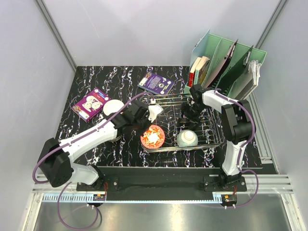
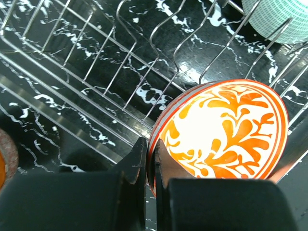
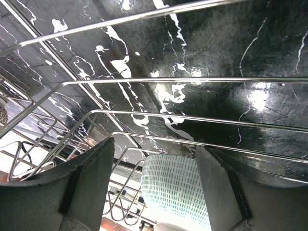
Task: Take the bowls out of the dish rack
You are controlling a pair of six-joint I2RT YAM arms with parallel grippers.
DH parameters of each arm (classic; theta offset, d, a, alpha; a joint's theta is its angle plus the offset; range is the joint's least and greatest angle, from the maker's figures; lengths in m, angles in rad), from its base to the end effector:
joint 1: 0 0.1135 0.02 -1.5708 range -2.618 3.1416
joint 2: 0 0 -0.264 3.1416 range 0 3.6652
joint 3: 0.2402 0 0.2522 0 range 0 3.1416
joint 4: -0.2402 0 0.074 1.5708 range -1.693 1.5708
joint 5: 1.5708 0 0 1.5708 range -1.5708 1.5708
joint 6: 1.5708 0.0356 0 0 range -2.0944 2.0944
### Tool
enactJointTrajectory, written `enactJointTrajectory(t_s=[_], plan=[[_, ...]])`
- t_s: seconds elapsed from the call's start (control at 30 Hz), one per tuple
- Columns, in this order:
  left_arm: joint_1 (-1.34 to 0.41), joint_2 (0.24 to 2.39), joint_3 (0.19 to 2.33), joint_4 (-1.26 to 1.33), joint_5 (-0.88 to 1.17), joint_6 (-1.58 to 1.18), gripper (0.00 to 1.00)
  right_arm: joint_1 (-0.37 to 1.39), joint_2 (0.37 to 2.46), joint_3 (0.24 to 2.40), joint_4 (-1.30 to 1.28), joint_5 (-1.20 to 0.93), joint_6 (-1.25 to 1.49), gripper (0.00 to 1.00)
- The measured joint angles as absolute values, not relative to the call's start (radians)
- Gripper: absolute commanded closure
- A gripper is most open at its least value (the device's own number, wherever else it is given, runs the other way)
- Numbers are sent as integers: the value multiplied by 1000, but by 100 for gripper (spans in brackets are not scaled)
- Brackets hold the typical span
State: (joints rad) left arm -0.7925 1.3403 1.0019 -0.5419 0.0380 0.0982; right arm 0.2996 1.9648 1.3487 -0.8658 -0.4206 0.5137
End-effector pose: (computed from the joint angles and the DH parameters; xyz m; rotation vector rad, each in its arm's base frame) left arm 0.1959 -0.2007 0.2613 1.0847 2.2330 -0.3481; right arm 0.3448 0.1217 0.1586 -0.2912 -2.9748 -0.6385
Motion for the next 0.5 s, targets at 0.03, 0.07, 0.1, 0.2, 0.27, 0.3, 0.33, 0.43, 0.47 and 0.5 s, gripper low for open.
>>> enactJointTrajectory(t_s=[0.03,0.07,0.1,0.2,0.27,0.3,0.33,0.43,0.47,0.5], plan=[[-791,1344,1003,-542,46,98,100,300,1965,1349,-867,-421,514,25],[-790,1348,1006,-543,58,98,100,299,1965,1349,-869,-420,514,25],[-789,1353,1010,-544,68,97,100,299,1965,1349,-870,-420,514,25],[-789,1357,1014,-548,97,96,100,297,1965,1349,-877,-419,514,25],[-789,1357,1015,-550,111,92,100,296,1965,1349,-881,-419,515,25],[-788,1357,1016,-552,118,89,100,295,1965,1349,-882,-419,517,25],[-785,1357,1019,-556,124,87,100,295,1965,1349,-884,-419,517,25],[-777,1357,1030,-566,136,78,100,294,1965,1350,-884,-420,521,25],[-773,1357,1036,-569,137,76,100,294,1965,1351,-884,-420,522,25],[-770,1357,1042,-573,136,73,100,294,1965,1351,-885,-420,522,25]])
